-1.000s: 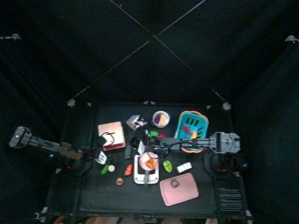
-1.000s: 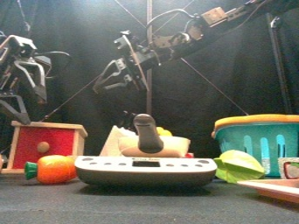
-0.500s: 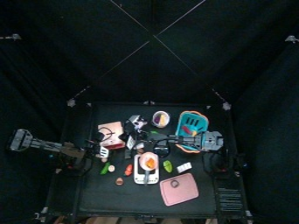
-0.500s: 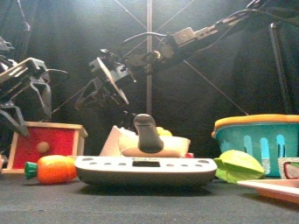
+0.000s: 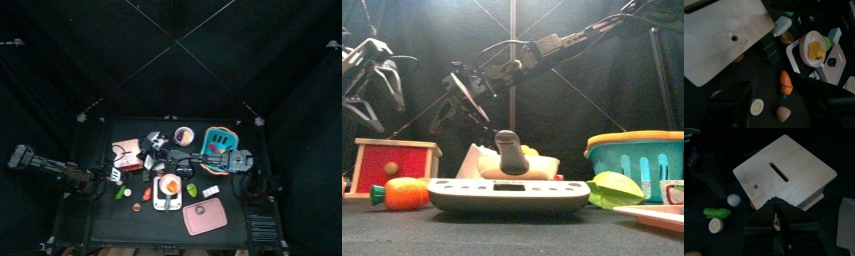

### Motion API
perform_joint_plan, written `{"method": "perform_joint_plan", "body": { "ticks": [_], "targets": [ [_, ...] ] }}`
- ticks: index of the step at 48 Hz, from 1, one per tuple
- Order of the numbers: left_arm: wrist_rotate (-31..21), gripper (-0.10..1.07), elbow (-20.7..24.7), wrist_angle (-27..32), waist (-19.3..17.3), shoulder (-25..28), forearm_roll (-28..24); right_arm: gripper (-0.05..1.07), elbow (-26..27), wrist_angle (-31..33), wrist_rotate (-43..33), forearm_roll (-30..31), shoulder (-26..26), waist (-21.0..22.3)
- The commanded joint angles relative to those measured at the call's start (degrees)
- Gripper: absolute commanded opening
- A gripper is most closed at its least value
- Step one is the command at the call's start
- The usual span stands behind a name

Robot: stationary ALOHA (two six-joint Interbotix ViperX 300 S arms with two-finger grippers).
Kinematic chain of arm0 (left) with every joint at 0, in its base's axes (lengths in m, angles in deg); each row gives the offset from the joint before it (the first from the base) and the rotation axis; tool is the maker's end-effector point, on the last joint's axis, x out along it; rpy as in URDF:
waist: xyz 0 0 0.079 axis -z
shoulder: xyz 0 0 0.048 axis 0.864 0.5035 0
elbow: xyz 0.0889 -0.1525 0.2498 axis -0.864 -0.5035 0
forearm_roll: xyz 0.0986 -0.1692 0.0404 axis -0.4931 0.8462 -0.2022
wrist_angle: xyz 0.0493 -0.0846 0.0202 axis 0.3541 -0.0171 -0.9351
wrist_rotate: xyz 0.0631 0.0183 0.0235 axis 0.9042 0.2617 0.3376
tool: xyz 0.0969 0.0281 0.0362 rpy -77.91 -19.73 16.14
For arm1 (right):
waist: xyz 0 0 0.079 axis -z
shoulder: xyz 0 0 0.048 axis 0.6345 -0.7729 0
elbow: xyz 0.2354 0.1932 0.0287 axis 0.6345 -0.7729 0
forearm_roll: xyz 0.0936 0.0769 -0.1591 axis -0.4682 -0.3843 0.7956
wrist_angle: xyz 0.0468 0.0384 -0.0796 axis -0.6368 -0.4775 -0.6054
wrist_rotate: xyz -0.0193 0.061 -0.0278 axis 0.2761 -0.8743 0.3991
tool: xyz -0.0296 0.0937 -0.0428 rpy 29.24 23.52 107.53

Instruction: Straighten drawer

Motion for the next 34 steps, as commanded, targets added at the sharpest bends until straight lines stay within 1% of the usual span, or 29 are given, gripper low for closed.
{"method": "perform_joint_plan", "body": {
  "ticks": [1, 6, 10, 13, 18, 25, 34],
  "targets": [
    [0.1, 0.94, 1.8, 3.6, 0.5, -2.2, -3.2, 0.42, 0.8, -0.1, 0.0, -0.8, 1.8, 0.6],
    [1.6, 0.94, 2.1, 8.4, 0.6, -5.2, -5.4, 0.41, 0.0, 0.1, 0.0, -0.9, 2.3, 0.8],
    [3.3, 0.94, 2.4, 13.5, 0.5, -7.0, -5.9, 0.41, -0.4, 0.7, 0.0, -0.9, 2.5, 1.2],
    [4.3, 0.94, 2.4, 17.2, 0.4, -7.4, -5.9, 0.41, -0.5, 1.7, 0.0, -1.0, 2.5, 1.6],
    [5.7, 0.94, 2.5, 23.2, -0.6, -7.4, -4.4, 0.41, -0.8, 3.4, 0.0, -1.1, 2.6, 1.9],
    [6.0, 0.94, 2.5, 26.2, -1.7, -7.5, -3.3, 0.41, -1.0, 4.6, 0.0, -1.1, 2.9, 2.2],
    [5.9, 0.93, 2.7, 34.2, -4.4, -7.5, -0.5, 0.41, -2.1, 4.7, -0.1, -1.1, 3.4, 3.0]
  ]
}}
